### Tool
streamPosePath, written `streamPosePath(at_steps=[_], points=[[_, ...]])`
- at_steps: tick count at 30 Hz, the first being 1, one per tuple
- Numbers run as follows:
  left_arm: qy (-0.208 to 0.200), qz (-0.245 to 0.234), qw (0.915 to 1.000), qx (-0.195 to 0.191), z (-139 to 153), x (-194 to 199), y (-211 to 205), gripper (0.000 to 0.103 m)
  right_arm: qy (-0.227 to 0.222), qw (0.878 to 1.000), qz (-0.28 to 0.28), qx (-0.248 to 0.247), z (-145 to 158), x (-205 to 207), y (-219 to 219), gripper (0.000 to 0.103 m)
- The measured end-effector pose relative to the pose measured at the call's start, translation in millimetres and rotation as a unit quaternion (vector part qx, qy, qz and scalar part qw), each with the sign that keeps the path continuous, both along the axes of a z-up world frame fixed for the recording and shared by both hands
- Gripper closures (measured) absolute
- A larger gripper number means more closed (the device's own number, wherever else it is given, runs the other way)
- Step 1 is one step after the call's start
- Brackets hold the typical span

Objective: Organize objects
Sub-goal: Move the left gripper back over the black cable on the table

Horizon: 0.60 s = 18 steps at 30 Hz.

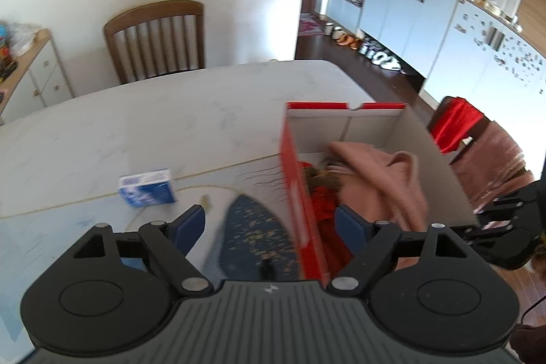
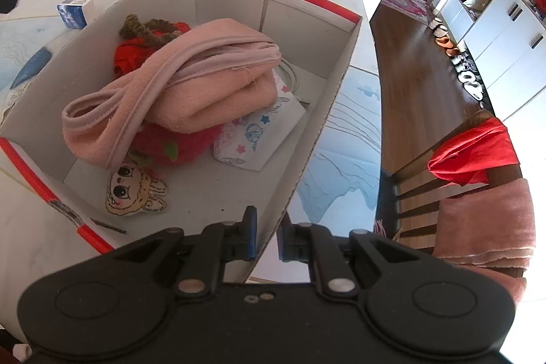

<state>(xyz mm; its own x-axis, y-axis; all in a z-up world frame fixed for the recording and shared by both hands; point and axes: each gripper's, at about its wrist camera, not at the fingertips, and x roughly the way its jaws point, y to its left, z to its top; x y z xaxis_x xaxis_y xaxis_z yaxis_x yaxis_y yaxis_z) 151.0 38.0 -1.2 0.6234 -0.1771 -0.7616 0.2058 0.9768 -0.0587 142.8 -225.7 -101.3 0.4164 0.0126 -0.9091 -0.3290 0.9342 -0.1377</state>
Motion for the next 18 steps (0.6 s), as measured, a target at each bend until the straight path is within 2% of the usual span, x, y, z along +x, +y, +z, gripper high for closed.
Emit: streamPosePath(at_steps=[6, 10, 18], points=[[0.019, 0.019, 0.9996, 0.005, -21, -4, 28, 0.015, 0.003, 1.000, -0.011, -0.004, 1, 2, -9, 0.095], [0.027, 0.011, 0.9995, 0.012, -43, -7, 31, 0.004, 0.004, 1.000, -0.013, -0.006, 2, 1, -11, 0.095], [0.051, 0.023, 0.9983, 0.019, -101, 3, 25, 0.003, 0.004, 1.000, -0.015, -0.009, 2, 1, -13, 0.095]])
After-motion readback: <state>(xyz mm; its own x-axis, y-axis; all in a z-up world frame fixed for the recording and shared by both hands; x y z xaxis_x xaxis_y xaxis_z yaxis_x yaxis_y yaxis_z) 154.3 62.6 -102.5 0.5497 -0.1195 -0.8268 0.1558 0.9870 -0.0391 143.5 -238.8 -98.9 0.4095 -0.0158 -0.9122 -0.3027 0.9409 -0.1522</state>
